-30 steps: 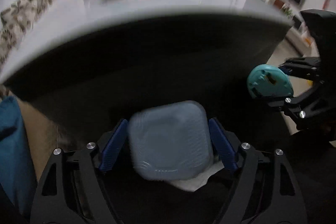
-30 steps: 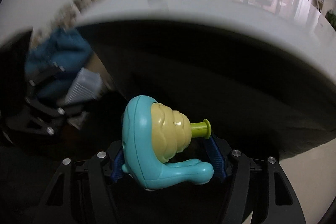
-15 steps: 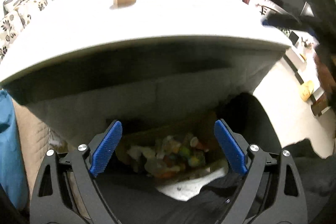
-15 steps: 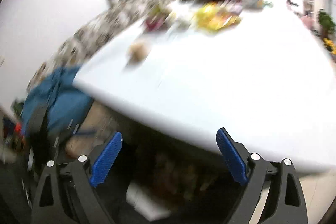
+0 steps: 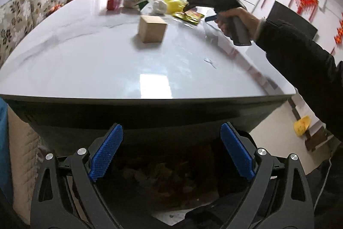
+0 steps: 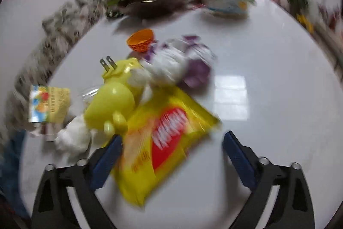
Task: Collect trash
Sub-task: 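Grasp the yellow Nabati wafer pack with the right tool while the left grasps the wooden block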
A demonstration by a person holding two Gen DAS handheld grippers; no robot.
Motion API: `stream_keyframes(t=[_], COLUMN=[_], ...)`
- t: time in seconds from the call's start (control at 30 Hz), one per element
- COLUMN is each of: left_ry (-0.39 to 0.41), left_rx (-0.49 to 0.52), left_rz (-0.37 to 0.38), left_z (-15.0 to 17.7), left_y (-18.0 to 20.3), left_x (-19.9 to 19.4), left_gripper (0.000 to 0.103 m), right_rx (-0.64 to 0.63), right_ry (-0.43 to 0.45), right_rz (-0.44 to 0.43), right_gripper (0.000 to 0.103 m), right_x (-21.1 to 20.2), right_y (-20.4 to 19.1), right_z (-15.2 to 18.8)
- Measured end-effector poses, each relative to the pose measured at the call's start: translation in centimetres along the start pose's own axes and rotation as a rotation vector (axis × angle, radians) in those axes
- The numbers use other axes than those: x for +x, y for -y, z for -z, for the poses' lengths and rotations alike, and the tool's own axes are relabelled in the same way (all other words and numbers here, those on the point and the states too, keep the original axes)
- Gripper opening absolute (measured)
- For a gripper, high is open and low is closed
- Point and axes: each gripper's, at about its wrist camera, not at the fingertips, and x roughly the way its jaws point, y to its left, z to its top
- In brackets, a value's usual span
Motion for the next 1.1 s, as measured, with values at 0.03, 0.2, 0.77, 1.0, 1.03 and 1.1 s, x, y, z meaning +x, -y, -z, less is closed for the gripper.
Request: stream_keyframes(t=[0.03,0.2,0.77,1.0,1.03,1.1], left_ry=[-0.008,-0.007,0.101,-0.025,-0.011,0.001], left_rx=[-0.021,-0.044,0.109,-0.045,-0.046,-0.01], left_rz=[0.009,0.021,-0.148,-0.259,-0.3,-0.406], left_z=[-0.2,-0.8,-10.6,-14.2,-14.1,-13.8], left_y=[-0.5,-0.8,2.4,0.4,0.3,1.0], left_x=[0.3,0.4,4.0,9.7,10.0,10.1], left_gripper=[0.09,0.09,0.09,0.09,0.089,0.058], right_rx=[-0.04,-0.189,-0.222,-0.16,-0.152,-0.142], right_ry=[-0.008,-0.004,0.084,0.114,0.112,0.113], right_rz=[0.008,0.025,-0.112,-0.161,-0.166,-0.168], right_gripper=[0.099,0.086,0.081,0.08,0.08,0.079], right_x=[0.8,0.3,-13.2,-14.9,-14.9,-14.9], right_y=[-0.9,-3.3,1.7,3.0,3.2,3.5], right_z=[-0.4,1.2,18.8,21.2,21.2,21.5])
